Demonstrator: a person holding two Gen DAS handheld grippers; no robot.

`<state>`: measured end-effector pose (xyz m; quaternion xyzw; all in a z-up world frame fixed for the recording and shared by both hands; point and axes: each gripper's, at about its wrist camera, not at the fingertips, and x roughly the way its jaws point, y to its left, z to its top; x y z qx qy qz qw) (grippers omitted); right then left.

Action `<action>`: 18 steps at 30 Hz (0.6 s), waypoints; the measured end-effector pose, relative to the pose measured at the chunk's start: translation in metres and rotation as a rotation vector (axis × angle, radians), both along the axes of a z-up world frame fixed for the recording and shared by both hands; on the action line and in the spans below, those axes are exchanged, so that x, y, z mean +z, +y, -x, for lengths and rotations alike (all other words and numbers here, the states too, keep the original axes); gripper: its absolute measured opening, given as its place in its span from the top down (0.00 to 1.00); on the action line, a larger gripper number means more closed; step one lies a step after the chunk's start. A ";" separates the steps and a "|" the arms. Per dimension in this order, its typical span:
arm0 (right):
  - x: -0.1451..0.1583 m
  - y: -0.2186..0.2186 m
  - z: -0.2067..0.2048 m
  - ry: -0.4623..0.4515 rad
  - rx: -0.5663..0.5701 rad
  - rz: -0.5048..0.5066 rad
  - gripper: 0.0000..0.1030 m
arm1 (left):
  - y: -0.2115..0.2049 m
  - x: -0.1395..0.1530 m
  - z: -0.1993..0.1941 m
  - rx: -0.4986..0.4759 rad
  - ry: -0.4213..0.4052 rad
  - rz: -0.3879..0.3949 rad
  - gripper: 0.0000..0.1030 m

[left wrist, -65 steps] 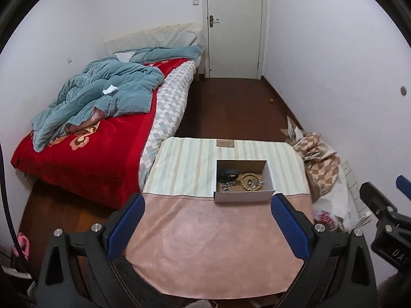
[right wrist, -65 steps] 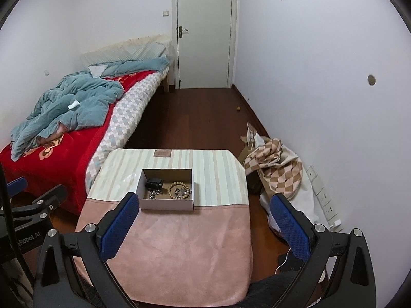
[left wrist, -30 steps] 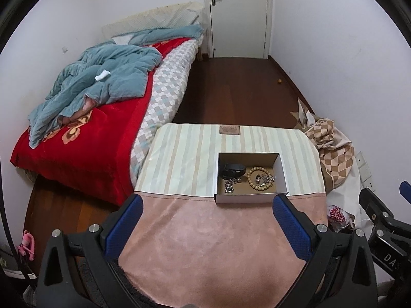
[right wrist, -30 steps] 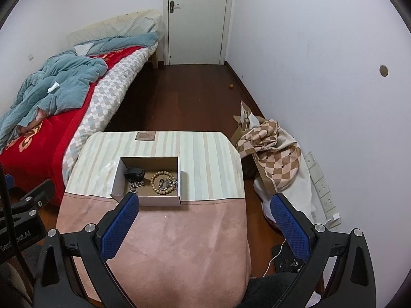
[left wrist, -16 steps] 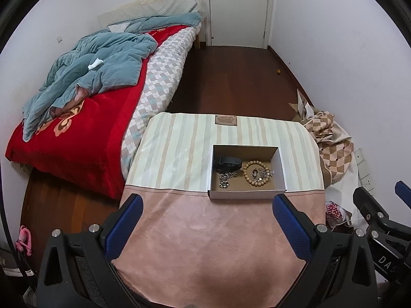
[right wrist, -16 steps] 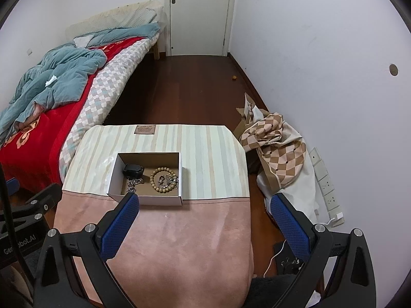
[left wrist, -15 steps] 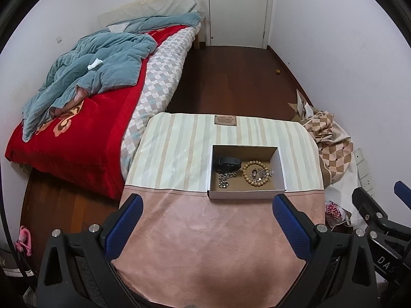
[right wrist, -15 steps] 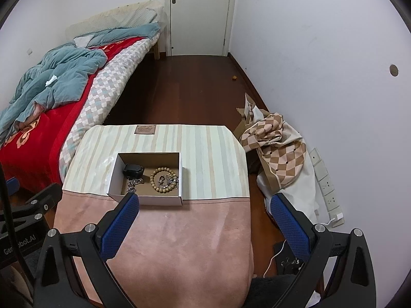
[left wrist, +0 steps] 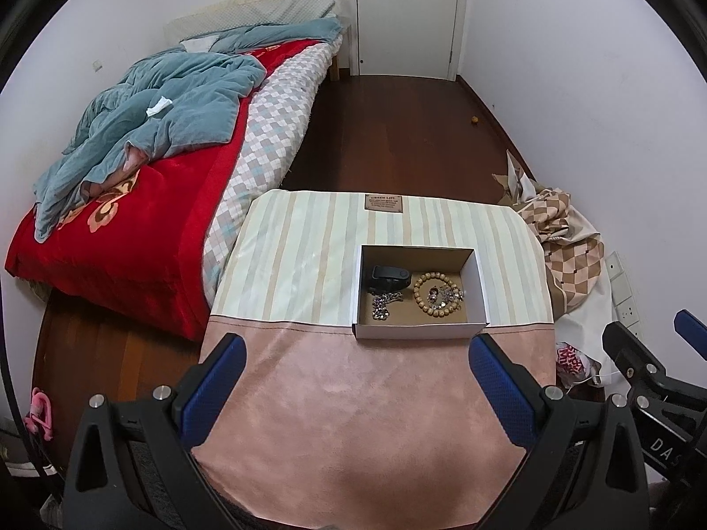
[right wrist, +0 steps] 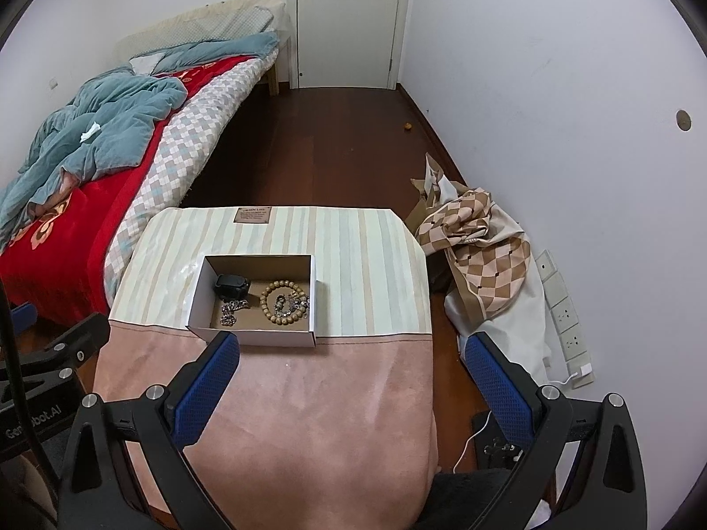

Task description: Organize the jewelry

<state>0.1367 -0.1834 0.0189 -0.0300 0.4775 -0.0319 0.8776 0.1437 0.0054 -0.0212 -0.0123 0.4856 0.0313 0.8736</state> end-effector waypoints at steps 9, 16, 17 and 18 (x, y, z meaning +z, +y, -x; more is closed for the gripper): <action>0.003 0.000 0.000 0.004 0.010 0.010 0.00 | 0.000 -0.001 0.000 0.001 -0.002 -0.002 0.00; 0.004 0.000 0.001 0.004 0.010 0.012 0.00 | 0.000 -0.001 0.001 -0.002 -0.004 -0.003 0.00; 0.004 0.000 0.001 0.003 0.011 0.012 0.00 | 0.001 -0.001 0.001 -0.003 -0.005 -0.004 0.00; 0.004 -0.001 0.001 0.003 0.010 0.011 0.00 | 0.001 0.000 0.002 -0.002 -0.005 -0.003 0.00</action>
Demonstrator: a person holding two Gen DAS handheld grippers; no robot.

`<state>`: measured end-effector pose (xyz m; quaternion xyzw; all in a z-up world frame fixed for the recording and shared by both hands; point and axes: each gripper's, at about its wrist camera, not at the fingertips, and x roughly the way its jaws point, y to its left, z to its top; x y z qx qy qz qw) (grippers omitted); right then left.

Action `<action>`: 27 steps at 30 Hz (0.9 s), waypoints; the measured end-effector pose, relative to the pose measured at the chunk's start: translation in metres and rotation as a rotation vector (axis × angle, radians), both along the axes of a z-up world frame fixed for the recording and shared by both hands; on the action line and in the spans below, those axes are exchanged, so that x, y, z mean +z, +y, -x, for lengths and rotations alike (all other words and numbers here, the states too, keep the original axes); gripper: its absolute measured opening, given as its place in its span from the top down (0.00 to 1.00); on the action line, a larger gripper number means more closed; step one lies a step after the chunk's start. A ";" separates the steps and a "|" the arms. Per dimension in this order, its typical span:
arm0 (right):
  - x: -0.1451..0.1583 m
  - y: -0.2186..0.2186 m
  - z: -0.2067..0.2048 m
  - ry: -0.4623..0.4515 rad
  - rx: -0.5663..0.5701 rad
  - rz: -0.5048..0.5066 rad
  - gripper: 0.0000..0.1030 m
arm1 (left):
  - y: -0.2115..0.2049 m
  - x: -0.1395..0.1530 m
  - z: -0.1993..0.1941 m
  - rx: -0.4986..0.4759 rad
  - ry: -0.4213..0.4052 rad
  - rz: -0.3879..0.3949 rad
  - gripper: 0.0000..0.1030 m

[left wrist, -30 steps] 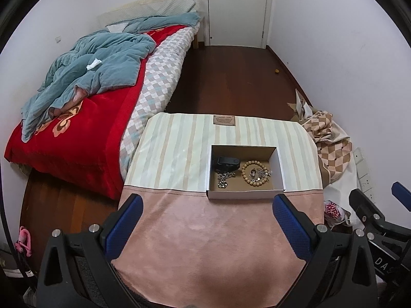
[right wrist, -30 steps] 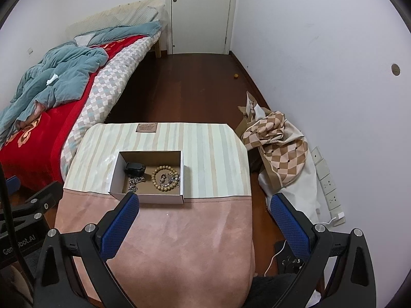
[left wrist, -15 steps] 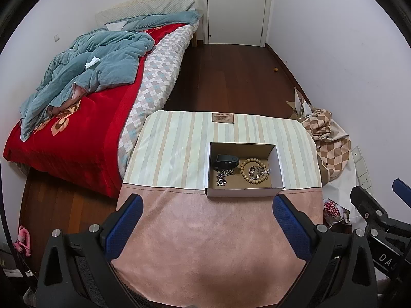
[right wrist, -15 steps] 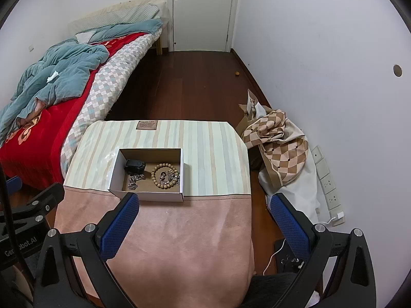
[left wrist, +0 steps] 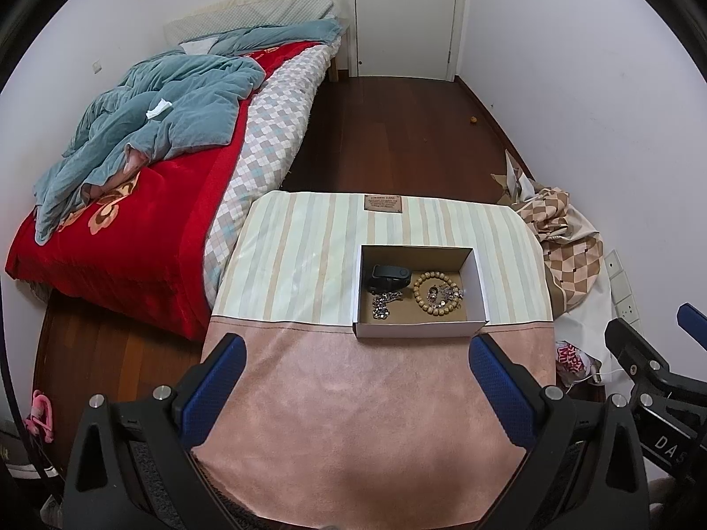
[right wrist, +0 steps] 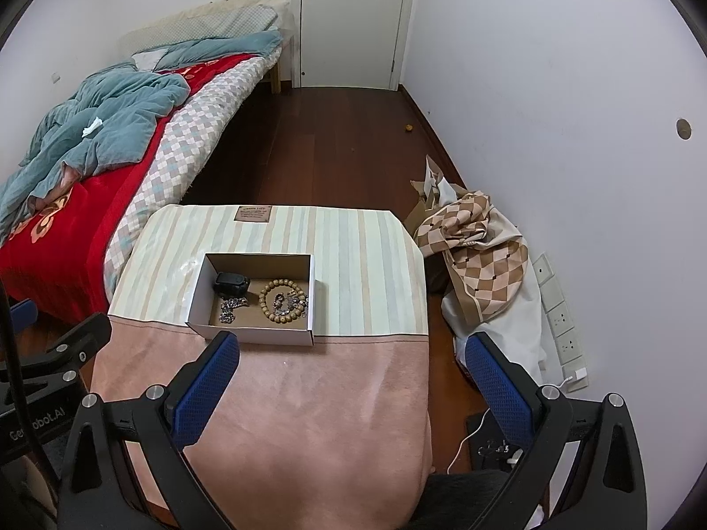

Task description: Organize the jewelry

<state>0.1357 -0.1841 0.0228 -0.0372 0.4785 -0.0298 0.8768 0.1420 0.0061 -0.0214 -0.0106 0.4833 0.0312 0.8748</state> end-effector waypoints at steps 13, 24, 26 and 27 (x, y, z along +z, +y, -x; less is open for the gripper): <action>0.007 -0.002 0.003 -0.010 0.013 0.002 0.00 | 0.003 0.008 0.006 0.006 -0.015 -0.027 0.00; 0.014 -0.002 0.004 -0.019 0.020 0.002 0.00 | 0.004 0.013 0.009 0.004 -0.027 -0.030 0.00; 0.015 -0.002 0.004 -0.020 0.020 0.001 0.00 | 0.004 0.014 0.009 0.005 -0.029 -0.028 0.00; 0.015 -0.003 0.005 -0.021 0.019 0.001 0.00 | 0.004 0.013 0.009 0.005 -0.029 -0.030 0.00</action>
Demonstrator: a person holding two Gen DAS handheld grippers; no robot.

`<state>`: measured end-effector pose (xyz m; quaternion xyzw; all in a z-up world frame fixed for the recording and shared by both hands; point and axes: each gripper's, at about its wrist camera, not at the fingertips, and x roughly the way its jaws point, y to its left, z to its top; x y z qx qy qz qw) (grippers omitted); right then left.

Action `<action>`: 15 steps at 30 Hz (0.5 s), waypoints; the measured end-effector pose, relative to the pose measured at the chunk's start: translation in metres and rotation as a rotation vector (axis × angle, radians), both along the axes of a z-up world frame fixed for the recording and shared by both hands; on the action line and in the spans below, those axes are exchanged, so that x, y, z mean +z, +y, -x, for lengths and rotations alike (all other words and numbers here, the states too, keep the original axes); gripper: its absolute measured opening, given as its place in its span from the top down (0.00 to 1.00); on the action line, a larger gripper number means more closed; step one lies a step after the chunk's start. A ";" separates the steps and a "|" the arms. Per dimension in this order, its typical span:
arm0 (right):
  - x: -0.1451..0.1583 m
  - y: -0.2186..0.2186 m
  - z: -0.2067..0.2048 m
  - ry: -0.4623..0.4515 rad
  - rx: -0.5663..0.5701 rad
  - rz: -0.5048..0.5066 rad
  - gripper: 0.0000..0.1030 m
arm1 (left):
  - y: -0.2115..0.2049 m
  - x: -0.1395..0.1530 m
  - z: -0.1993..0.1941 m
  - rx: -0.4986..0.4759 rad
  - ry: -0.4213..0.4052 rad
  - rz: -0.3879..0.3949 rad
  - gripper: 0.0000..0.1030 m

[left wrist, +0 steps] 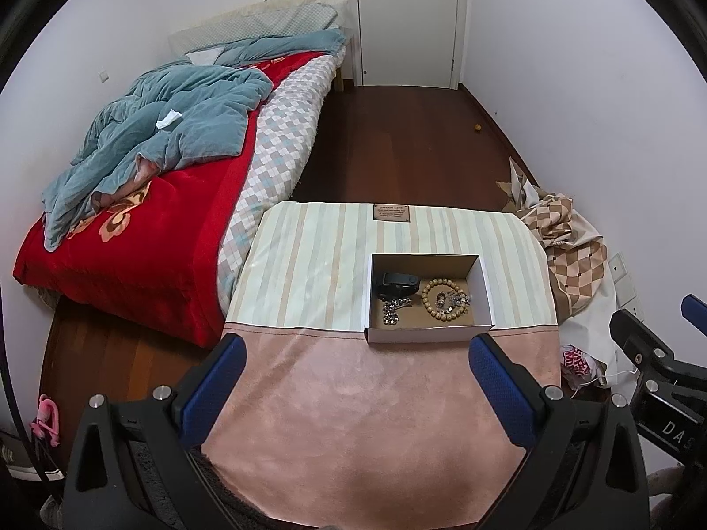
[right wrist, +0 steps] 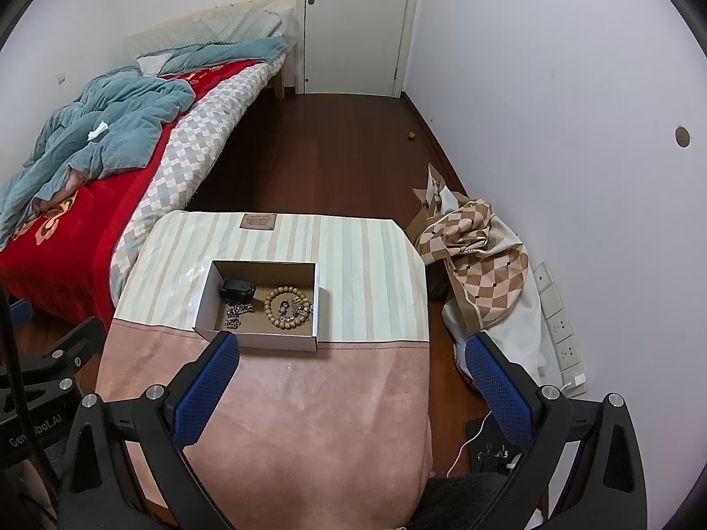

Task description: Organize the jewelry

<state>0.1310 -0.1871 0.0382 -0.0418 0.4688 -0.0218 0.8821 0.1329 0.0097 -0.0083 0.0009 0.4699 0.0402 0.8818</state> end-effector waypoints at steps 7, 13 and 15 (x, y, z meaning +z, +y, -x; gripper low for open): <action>0.001 0.000 0.001 -0.002 0.002 -0.004 0.00 | -0.001 0.003 0.001 0.000 -0.004 0.002 0.00; 0.002 0.001 0.000 0.000 0.003 -0.001 0.00 | 0.000 0.002 0.001 0.000 -0.003 -0.001 0.00; 0.002 0.001 0.000 -0.002 0.003 -0.003 0.00 | 0.000 0.002 0.001 -0.002 -0.004 -0.001 0.00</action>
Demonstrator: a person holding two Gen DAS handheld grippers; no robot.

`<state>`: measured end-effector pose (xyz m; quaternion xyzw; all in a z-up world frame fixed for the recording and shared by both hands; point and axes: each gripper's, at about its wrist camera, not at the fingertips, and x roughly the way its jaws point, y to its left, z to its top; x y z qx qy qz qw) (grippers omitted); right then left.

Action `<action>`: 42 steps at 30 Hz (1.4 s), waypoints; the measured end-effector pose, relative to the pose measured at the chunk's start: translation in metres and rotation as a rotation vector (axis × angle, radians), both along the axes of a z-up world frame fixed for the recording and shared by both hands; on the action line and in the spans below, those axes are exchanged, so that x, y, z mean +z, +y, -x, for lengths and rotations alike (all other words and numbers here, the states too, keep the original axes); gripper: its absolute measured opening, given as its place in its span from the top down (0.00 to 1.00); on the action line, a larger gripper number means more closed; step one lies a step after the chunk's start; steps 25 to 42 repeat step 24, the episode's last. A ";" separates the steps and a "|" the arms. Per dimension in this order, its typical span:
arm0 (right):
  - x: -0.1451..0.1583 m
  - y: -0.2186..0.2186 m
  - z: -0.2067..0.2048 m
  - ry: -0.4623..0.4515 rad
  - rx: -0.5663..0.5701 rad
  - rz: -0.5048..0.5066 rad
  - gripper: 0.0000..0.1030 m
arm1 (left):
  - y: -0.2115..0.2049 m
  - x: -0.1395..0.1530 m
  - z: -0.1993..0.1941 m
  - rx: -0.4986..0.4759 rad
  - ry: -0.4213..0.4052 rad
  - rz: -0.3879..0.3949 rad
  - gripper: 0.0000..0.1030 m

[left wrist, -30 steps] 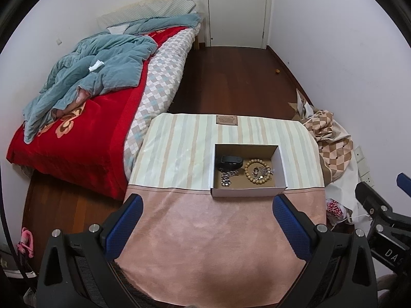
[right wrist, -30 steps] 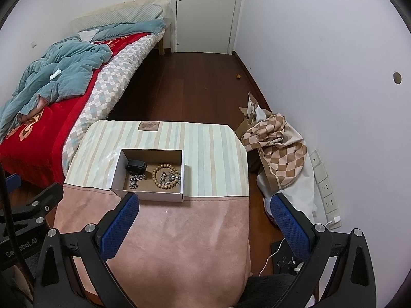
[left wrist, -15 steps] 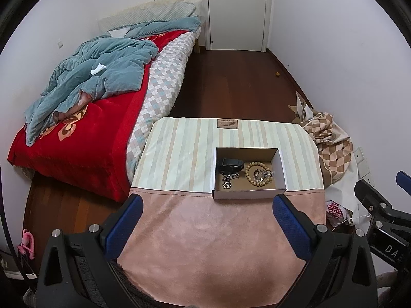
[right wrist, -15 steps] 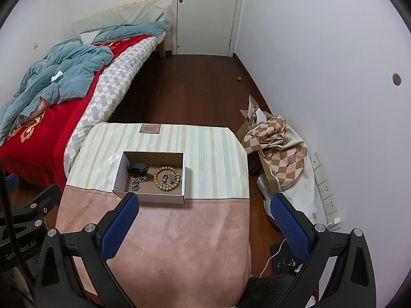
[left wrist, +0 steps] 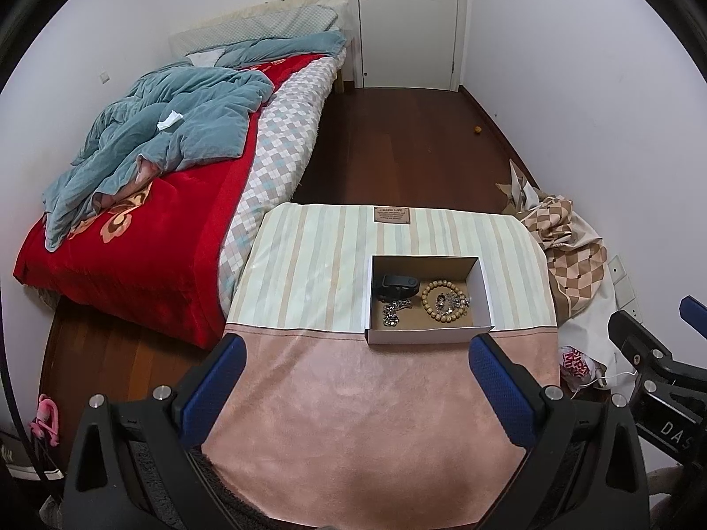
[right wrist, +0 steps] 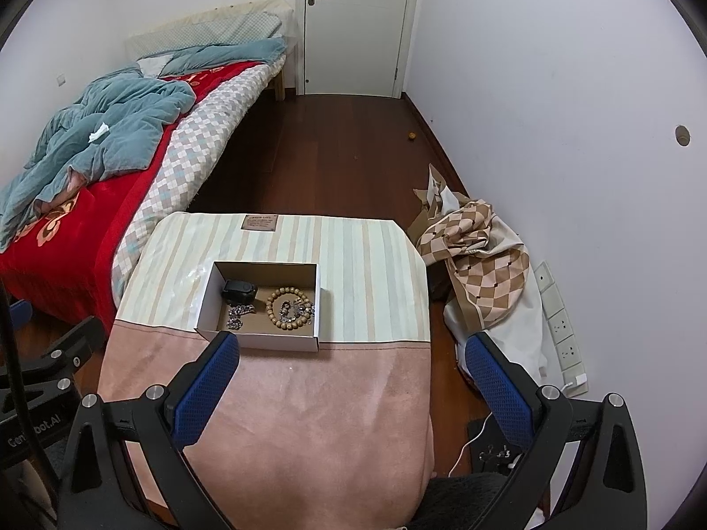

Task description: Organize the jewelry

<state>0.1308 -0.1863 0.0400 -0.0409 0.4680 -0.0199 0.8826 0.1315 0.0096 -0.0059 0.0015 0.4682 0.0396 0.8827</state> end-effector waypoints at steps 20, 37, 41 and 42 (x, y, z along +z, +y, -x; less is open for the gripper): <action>-0.003 0.001 -0.003 0.009 -0.001 -0.005 0.00 | -0.002 0.001 -0.001 0.002 0.005 0.007 0.00; -0.005 0.001 -0.004 0.012 -0.002 -0.009 0.00 | -0.004 0.000 -0.002 0.006 -0.002 0.008 0.00; -0.005 0.001 -0.004 0.012 -0.002 -0.009 0.00 | -0.004 0.000 -0.002 0.006 -0.002 0.008 0.00; -0.005 0.001 -0.004 0.012 -0.002 -0.009 0.00 | -0.004 0.000 -0.002 0.006 -0.002 0.008 0.00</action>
